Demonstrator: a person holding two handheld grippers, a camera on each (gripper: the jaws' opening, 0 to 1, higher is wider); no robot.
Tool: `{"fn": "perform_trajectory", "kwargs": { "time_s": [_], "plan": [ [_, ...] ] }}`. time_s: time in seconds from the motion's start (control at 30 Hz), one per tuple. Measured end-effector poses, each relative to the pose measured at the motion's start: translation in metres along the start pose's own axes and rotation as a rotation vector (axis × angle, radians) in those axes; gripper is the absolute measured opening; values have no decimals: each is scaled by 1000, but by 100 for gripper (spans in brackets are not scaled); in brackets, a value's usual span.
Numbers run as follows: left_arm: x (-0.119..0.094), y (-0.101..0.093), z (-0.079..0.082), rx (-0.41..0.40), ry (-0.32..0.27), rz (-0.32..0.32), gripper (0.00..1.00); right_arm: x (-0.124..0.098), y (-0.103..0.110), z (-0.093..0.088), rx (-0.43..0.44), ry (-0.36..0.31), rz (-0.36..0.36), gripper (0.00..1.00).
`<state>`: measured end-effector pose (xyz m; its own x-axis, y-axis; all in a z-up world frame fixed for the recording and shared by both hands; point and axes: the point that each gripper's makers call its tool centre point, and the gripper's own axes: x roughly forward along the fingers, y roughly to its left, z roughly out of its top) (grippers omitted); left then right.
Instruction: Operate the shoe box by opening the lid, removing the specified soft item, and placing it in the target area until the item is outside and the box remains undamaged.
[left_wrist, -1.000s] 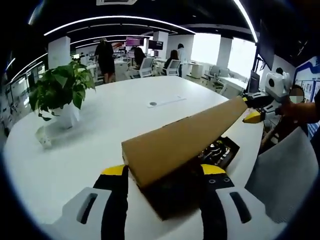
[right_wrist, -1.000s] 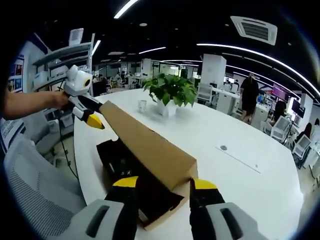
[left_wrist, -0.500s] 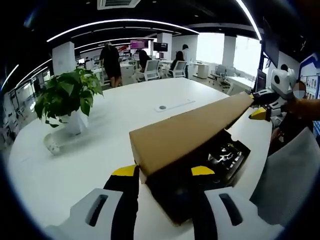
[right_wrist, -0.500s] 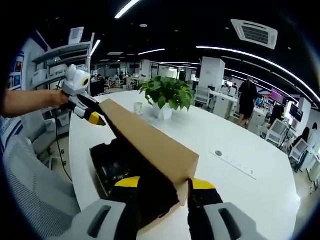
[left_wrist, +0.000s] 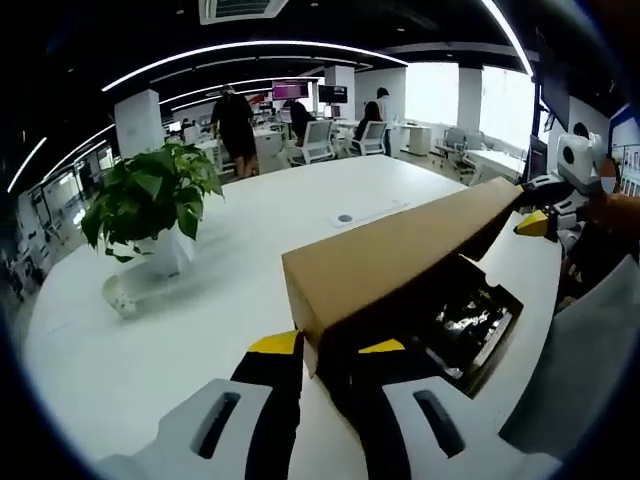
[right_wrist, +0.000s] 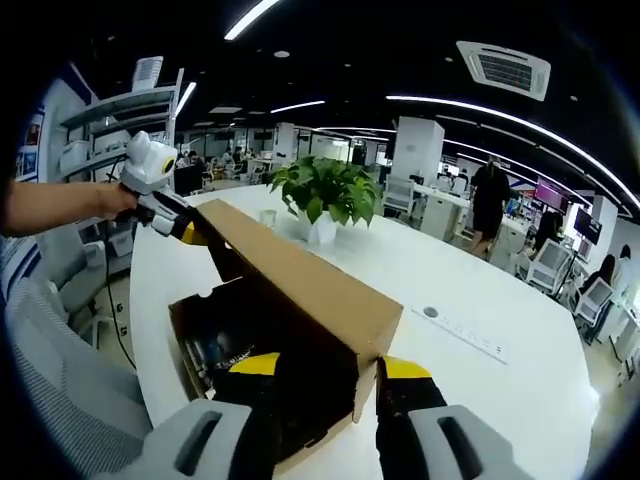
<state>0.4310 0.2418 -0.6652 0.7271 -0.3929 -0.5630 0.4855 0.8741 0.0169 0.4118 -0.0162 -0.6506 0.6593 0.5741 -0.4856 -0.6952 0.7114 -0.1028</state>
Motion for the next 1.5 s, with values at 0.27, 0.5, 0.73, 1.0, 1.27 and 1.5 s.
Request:
{"fn": "perform_trajectory", "kwargs": {
  "time_s": [0.27, 0.5, 0.73, 1.0, 1.27, 1.5],
  "plan": [
    [2, 9, 3, 11, -3, 24, 4, 2, -6, 2, 5, -17, -9, 31],
    [4, 11, 8, 10, -4, 33, 3, 7, -14, -4, -20, -5, -38, 24],
    [6, 11, 10, 7, -3, 33, 3, 9, -16, -24, -2, 24, -45, 24],
    [10, 15, 13, 6, 3, 26, 3, 16, -23, -49, 14, 69, -60, 23],
    [15, 19, 18, 14, 8, 27, 3, 28, -26, -64, 13, 91, -79, 17],
    [19, 23, 20, 10, 10, 27, 3, 39, -33, -69, 8, 91, -106, 7]
  ]
}}
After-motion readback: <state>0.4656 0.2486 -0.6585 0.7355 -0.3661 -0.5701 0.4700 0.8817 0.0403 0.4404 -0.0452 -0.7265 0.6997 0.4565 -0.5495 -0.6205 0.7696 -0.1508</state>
